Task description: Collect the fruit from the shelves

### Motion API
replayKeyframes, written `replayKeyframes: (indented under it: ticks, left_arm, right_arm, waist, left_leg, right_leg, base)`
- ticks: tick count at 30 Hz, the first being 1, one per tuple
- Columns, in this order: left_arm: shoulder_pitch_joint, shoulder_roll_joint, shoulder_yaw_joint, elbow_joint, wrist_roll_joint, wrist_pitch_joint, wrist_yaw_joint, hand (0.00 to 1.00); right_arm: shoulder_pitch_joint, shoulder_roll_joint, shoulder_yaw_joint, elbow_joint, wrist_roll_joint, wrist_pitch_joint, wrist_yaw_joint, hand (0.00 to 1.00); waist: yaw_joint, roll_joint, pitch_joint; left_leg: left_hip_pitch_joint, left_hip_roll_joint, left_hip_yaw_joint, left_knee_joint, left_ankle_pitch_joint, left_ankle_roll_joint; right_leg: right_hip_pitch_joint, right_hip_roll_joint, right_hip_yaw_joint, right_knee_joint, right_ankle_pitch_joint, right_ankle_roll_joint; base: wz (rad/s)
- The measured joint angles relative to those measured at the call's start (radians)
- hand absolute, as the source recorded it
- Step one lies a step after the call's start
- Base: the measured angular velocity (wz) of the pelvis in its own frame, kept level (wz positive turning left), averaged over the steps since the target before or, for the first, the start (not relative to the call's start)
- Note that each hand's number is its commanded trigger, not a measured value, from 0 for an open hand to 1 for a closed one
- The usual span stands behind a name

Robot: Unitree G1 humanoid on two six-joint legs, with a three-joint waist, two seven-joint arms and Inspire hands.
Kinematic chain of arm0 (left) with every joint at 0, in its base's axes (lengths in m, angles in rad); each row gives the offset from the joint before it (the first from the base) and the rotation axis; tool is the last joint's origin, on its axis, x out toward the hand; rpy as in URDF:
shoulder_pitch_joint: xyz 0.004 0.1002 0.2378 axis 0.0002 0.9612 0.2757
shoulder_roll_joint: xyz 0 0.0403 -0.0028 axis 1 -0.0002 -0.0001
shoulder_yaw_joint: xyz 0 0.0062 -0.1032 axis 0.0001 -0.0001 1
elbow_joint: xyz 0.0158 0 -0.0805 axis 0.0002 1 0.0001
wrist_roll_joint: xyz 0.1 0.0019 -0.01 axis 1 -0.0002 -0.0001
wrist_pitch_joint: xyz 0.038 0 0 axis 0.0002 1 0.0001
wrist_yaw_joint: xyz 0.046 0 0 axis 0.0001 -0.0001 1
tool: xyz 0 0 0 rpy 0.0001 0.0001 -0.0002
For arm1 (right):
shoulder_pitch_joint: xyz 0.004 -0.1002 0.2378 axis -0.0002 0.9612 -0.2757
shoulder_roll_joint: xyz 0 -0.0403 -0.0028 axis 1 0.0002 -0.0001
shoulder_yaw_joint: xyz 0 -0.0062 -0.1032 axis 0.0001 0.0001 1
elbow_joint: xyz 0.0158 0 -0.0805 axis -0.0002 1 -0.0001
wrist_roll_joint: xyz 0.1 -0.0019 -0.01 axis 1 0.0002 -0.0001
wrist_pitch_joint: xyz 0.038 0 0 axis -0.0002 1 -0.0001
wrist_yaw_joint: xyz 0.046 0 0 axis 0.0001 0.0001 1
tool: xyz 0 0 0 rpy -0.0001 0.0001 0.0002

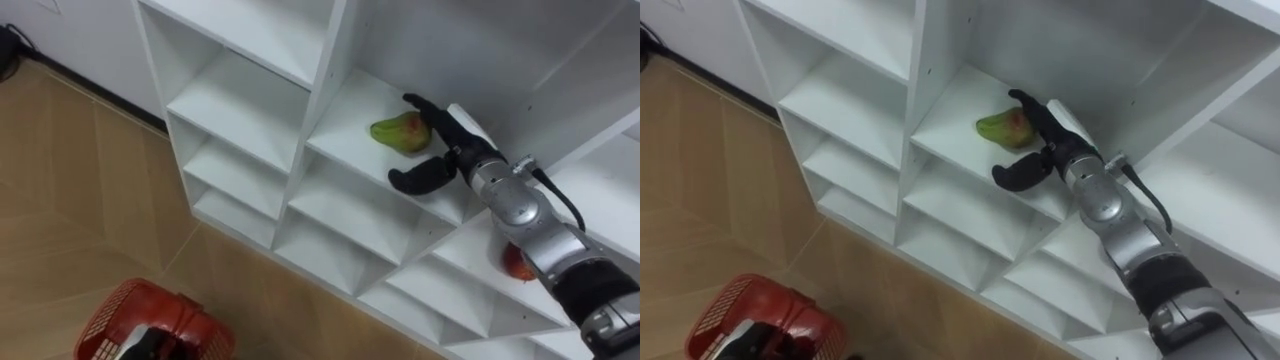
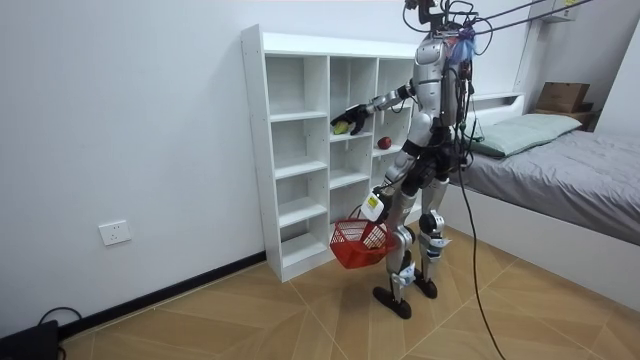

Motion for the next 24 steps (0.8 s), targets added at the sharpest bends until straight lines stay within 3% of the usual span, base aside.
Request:
replayKeyframes:
  ticks: [8, 24]
  left_arm:
    - [-0.002, 0.002, -0.045, 0.0, 0.0, -0.006, 0.023, 1.0]
    - [-0.001, 0.001, -0.059, 0.0, 0.0, -0.006, 0.051, 1.0]
  right_arm:
    - [-0.012, 0.008, 0.002, 0.009, 0.084, -0.032, -0.01, 0.0]
    - [-0.02, 0.014, 0.002, 0.028, 0.084, -0.051, -0.014, 0.0]
  waist:
    - [-0.005, 0.013, 0.0097]
    - [-0.005, 0.018, 0.0087]
  left_leg:
    - [-0.002, -0.004, -0.01, 0.002, 0.001, 0.001]
    - [-0.006, -0.004, -0.01, 0.002, 0.001, 0.001]
  right_leg:
    - [0.001, 0.0, -0.001, 0.0, 0.0, 0.002]
    - [-0.002, -0.001, -0.003, 0.0, 0.0, 0.002]
  base:
    - [0.01]
    - [0.0]
